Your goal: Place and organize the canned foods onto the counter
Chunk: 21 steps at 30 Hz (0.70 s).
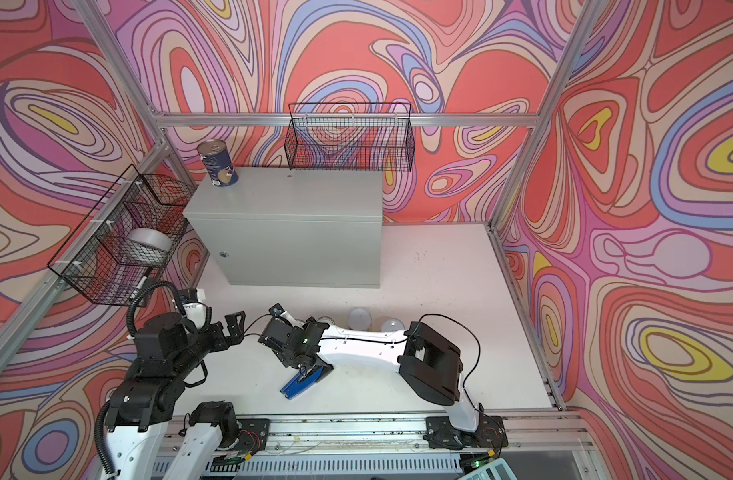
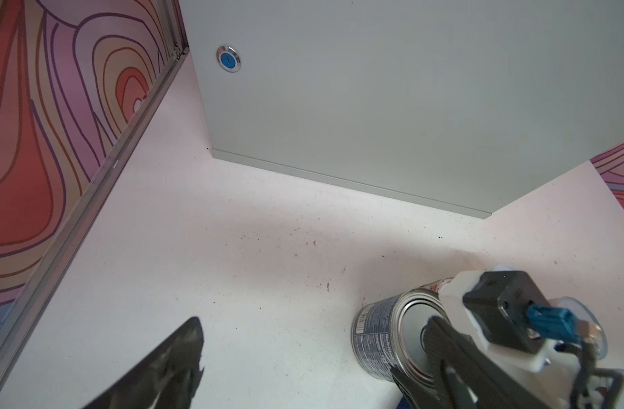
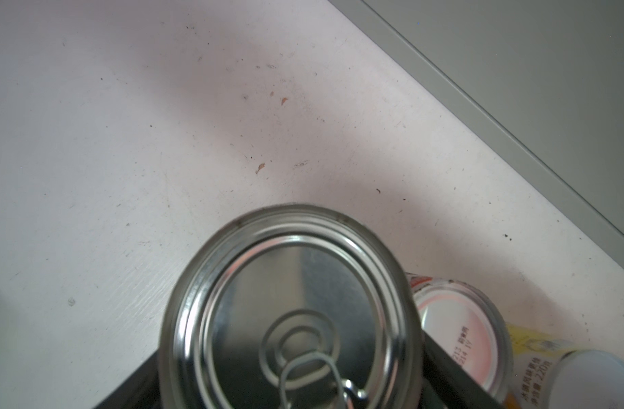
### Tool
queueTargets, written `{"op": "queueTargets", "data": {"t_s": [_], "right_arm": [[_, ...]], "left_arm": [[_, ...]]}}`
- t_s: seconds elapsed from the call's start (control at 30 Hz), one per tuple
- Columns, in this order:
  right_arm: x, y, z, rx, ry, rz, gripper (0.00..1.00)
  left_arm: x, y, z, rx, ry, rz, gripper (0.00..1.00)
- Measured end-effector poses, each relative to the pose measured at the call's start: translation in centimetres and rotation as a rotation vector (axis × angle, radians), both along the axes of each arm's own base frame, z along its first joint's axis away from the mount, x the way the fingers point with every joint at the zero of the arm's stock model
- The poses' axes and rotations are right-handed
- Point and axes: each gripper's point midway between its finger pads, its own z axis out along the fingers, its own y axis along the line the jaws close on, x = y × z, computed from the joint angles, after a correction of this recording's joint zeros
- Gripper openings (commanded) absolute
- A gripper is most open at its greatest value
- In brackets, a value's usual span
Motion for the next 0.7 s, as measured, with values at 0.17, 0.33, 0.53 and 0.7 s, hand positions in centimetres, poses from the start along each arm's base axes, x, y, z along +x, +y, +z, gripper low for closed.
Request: {"op": "queueTargets", "data": {"t_s": [0.17,0.33,0.53,0.7], "right_arm": [[0.5,0.5,0.0,0.008,0.000,-0.006,0.90],[0.7,0.8,-0.1,0.014,-0.001,-0.008,0.90],[0.8,0.9,-0.5,0.018,0.012,-0.007,0.94],[0.9,0.8,-1.7,0.001,0.036,-0.006,0.98]], "left_arm": [[0.0,0.0,-0.1,0.000,0.003,0.000,1.00],[0.1,0.0,-0.1,0.000,0.007,0.000,1.00],[0.1,0.0,-0.2,0.000,0.011,0.000,1.00],[0.2,0.0,-0.3,0.000,0.017,-0.001,1.00]]}}
